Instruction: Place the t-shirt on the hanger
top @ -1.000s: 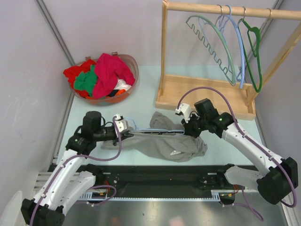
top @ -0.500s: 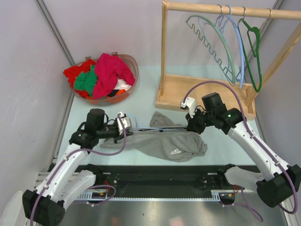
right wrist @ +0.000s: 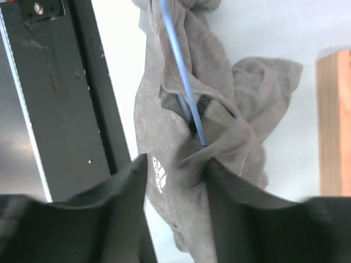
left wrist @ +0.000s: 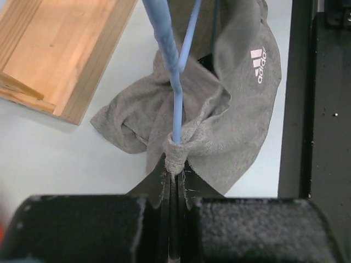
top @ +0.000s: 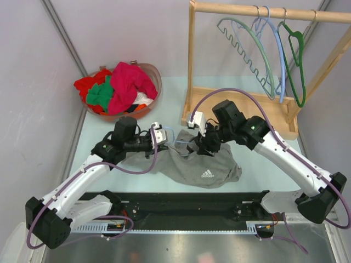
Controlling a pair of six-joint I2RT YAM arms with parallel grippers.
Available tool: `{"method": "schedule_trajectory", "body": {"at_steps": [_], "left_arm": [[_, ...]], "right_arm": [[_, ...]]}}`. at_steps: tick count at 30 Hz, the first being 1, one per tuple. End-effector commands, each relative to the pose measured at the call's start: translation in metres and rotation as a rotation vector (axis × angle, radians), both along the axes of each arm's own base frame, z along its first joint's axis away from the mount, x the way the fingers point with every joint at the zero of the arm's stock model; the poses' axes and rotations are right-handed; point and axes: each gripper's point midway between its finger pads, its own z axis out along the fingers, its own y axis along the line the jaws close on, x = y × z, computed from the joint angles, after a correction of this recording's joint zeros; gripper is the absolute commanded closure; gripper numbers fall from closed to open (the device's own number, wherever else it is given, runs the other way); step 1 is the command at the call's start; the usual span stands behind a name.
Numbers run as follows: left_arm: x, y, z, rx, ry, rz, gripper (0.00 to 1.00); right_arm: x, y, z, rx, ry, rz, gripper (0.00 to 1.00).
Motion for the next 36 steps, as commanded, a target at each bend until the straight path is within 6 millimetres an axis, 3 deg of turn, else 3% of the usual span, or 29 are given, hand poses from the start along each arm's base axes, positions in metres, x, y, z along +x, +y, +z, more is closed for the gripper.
{"method": "schedule_trajectory", "body": {"at_steps": [1, 2, 9, 12, 17, 24, 28, 29, 32, 36], "left_arm": [[0.003, -0.011, 0.034, -0.084, -0.060, -0.025, 1.00], [0.001, -0.012, 0.034, -0.086, -0.057, -0.031, 1.00], [-0.010, -0.010, 0.032, -0.091, -0.041, -0.060, 1.00], [-0.012, -0.011, 0.034, -0.102, -0.039, -0.071, 1.00], [-0.011, -0.014, 0.033, -0.108, -0.028, -0.078, 1.00], [-0.014, -0.014, 0.037, -0.119, -0.029, -0.086, 1.00], [-0.017, -0.013, 0.036, -0.118, -0.025, -0.089, 1.00], [-0.017, -0.012, 0.035, -0.115, -0.025, -0.085, 1.00], [-0.020, -0.006, 0.030, -0.092, -0.033, -0.083, 0.94], [-0.027, 0.004, 0.014, -0.059, -0.011, -0.083, 0.80]], "right_arm": [[0.009, 0.013, 0.032, 0.074, -0.083, 0.036, 0.43], [0.010, 0.014, 0.035, 0.083, -0.101, 0.041, 0.38], [0.024, 0.019, 0.039, 0.075, -0.194, 0.063, 0.37], [0.019, 0.024, 0.043, 0.099, -0.204, 0.097, 0.37], [0.016, 0.047, 0.046, 0.145, -0.225, 0.140, 0.40], [0.023, 0.078, 0.034, 0.179, -0.207, 0.175, 0.49], [0.024, 0.085, 0.028, 0.177, -0.198, 0.204, 0.81], [0.024, 0.085, 0.028, 0.174, -0.195, 0.206, 1.00], [0.024, 0.076, 0.029, 0.167, -0.194, 0.202, 1.00], [0.022, 0.048, 0.033, 0.156, -0.174, 0.179, 1.00]]}}
